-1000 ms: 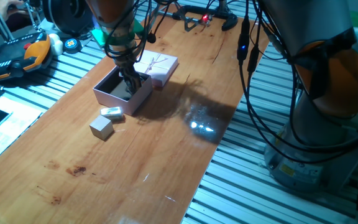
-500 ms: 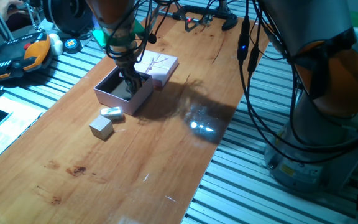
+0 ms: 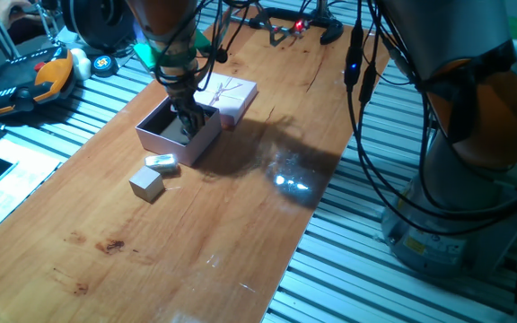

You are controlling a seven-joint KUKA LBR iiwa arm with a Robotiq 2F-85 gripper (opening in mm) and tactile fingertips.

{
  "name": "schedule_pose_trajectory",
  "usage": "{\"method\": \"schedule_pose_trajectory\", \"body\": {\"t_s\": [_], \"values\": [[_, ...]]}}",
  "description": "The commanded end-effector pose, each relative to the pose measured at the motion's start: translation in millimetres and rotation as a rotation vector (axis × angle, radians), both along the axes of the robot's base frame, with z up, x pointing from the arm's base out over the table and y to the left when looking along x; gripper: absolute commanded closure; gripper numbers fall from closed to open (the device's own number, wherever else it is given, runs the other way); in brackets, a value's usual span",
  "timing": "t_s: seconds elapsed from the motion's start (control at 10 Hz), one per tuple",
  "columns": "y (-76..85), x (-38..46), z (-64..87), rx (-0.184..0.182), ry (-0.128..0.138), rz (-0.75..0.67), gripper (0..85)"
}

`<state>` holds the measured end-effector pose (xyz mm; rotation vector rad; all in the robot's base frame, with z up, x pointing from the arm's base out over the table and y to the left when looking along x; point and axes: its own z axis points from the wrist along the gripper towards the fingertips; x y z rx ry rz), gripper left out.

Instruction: Take everything out of the gift box

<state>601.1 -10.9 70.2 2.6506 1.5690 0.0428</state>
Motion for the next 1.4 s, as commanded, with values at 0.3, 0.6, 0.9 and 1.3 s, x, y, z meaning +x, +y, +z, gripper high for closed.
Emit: {"method": "schedule_pose_trajectory", "body": {"t_s": [0.3,0.6,0.9,1.3], "values": [[15.3,11.5,31.2,-0.011,0.025,0.016,84.0],[28.4,23.2,64.6,-0.02,0.023,0.041,84.0],[47.2,29.7,86.3,-0.011,-0.002,0.071,84.0],[79.6,32.6,90.5,-0.01,-0.023,0.107,84.0]]}}
